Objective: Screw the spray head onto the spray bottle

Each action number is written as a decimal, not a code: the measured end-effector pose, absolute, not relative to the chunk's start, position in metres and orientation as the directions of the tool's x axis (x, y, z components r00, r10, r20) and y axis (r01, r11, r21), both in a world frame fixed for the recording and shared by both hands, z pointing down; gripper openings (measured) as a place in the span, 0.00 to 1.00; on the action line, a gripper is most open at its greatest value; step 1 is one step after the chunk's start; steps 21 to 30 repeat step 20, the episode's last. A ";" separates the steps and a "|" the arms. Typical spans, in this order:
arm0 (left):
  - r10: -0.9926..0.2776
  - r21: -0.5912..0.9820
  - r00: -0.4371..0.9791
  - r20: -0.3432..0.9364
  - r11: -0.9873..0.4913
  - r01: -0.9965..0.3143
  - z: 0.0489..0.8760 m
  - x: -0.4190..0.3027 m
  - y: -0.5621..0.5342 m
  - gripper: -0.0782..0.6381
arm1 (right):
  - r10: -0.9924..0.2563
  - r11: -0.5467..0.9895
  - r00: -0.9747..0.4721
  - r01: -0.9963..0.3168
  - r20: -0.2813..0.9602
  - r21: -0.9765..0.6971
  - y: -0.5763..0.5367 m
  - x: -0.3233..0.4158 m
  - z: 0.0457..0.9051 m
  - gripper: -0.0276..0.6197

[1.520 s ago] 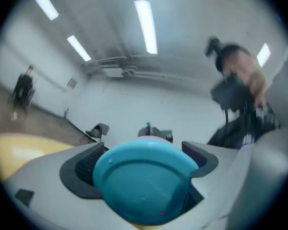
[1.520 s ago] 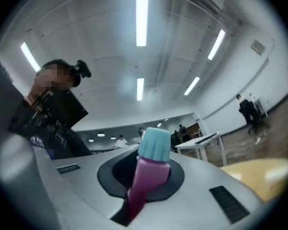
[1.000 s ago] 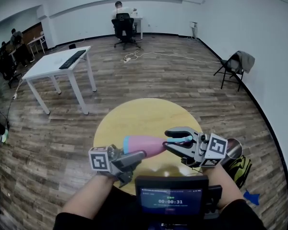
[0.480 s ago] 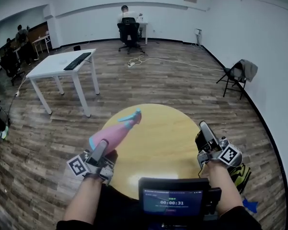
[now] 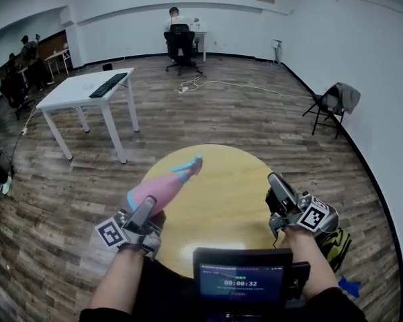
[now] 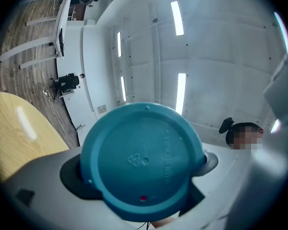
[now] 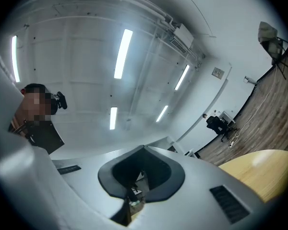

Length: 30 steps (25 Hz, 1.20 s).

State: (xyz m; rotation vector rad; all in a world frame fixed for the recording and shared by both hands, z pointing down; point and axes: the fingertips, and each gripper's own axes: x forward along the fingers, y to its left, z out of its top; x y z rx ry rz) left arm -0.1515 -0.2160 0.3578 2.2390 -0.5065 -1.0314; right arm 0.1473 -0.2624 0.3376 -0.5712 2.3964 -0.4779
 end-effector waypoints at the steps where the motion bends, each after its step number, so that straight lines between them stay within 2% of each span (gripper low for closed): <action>1: -0.565 0.670 0.623 -0.542 -0.737 -0.086 0.358 -0.151 -0.216 0.85 | -0.506 0.841 -0.716 -0.286 -0.480 -0.459 -0.262 0.147 0.339 0.06; 30: -0.554 0.669 0.630 -0.544 -0.740 -0.074 0.357 -0.145 -0.212 0.85 | -0.479 0.858 -0.752 -0.292 -0.453 -0.423 -0.257 0.135 0.341 0.06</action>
